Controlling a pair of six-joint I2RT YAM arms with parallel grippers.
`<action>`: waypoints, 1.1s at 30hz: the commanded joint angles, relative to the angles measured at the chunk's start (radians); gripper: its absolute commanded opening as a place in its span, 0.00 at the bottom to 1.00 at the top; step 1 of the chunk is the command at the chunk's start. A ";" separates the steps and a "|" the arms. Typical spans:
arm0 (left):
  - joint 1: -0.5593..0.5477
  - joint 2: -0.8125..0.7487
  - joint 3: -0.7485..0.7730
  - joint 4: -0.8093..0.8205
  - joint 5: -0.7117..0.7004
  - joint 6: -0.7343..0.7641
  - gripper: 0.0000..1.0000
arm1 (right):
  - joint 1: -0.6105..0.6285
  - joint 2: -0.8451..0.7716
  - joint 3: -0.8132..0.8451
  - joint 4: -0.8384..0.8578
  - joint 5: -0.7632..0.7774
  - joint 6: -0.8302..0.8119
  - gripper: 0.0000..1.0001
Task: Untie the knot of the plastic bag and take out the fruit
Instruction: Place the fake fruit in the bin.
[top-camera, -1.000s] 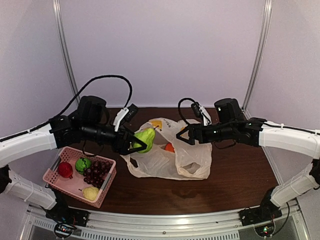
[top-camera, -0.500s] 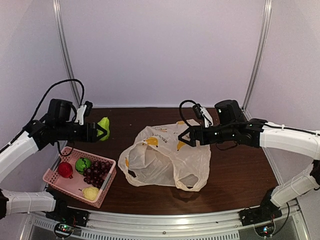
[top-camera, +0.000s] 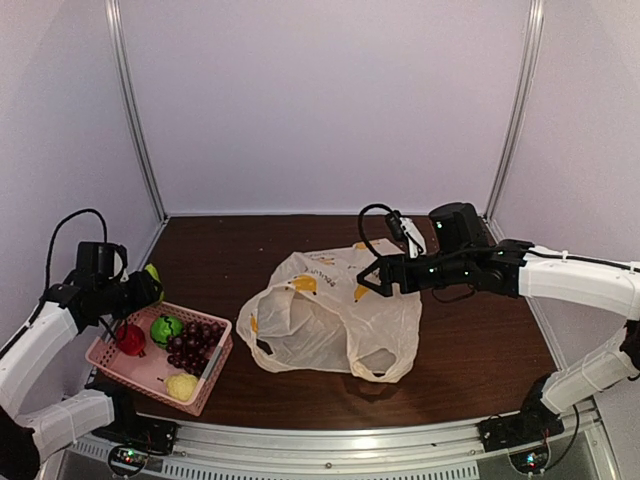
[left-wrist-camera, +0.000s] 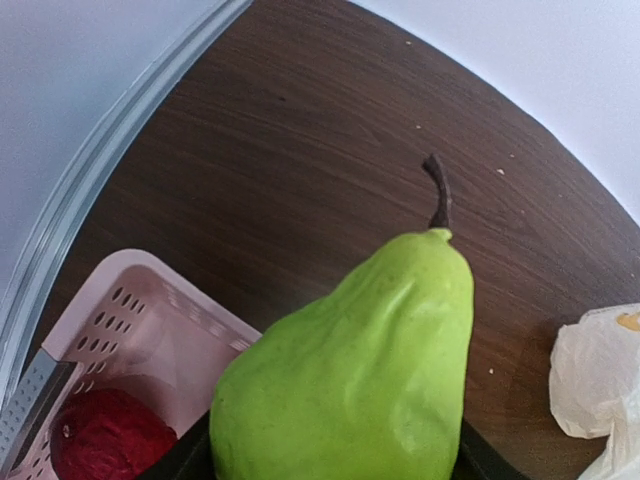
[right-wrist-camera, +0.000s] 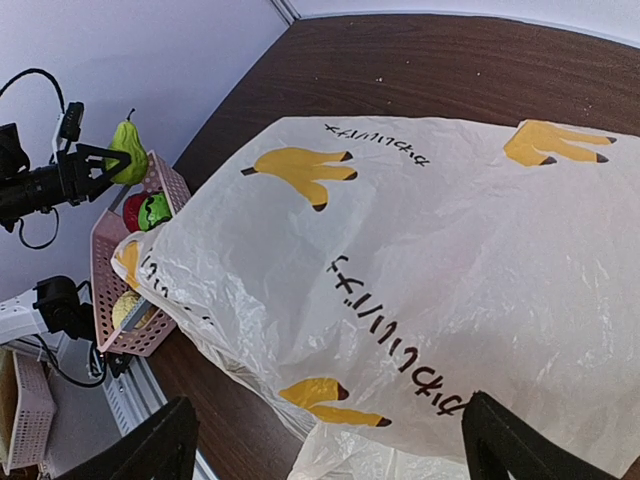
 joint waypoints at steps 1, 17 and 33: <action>0.030 0.038 -0.050 0.130 -0.065 -0.030 0.39 | -0.003 -0.012 -0.015 0.005 0.010 -0.015 0.93; 0.031 0.061 -0.101 0.088 -0.188 -0.051 0.51 | -0.006 -0.011 -0.005 -0.010 0.014 -0.018 0.93; 0.031 0.067 -0.071 0.062 -0.187 -0.040 0.86 | -0.007 -0.014 0.003 -0.021 0.016 -0.020 0.93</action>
